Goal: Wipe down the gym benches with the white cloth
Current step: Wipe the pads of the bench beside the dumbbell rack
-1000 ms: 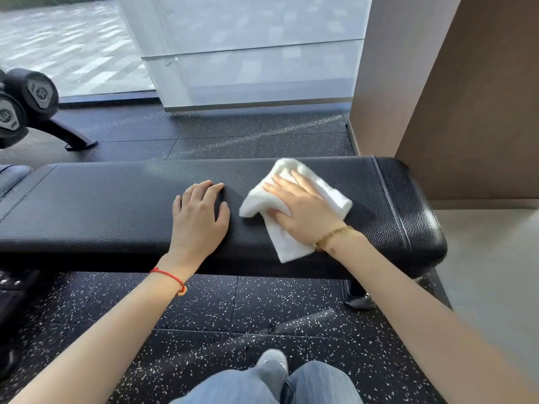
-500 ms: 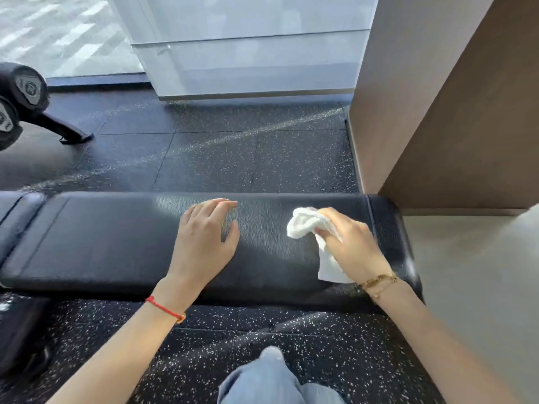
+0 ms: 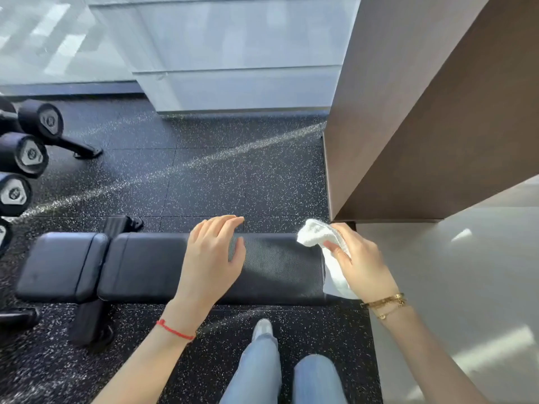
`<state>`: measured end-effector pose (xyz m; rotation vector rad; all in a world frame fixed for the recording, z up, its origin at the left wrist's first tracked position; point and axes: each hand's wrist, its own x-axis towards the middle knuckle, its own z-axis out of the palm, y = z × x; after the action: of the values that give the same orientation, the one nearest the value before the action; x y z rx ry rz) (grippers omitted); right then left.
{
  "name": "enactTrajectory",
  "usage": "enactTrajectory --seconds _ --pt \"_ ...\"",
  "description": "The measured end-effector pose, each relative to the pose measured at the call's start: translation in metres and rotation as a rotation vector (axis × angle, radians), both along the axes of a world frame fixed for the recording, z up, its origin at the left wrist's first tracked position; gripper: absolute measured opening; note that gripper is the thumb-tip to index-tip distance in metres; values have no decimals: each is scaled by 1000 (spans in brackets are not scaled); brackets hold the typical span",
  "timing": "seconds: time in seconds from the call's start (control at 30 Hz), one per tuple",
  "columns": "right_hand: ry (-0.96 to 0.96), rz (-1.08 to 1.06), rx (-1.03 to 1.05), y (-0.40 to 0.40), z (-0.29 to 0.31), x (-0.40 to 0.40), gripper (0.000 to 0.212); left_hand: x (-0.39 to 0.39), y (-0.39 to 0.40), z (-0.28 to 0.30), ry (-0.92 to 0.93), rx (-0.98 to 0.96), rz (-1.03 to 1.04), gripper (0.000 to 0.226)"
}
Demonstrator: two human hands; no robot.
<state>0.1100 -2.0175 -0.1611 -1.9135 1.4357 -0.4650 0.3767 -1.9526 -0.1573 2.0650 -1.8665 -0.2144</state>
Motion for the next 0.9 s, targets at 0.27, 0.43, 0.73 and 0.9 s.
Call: enactTrajectory --seconds 0.27,0.43,0.73,0.9 --pt "-49 -10 -82 -33 103 -54 33 -56 -28 92 41 -50 38 34" --pt "-25 99 -55 -83 125 -105 17 -113 -51 112 62 -70 169 33" --pt "-21 299 -114 -163 143 -159 19 -190 -74 123 106 -107 426 34" --pt "-9 408 -114 -199 141 -138 22 -197 -79 124 127 -88 578 34"
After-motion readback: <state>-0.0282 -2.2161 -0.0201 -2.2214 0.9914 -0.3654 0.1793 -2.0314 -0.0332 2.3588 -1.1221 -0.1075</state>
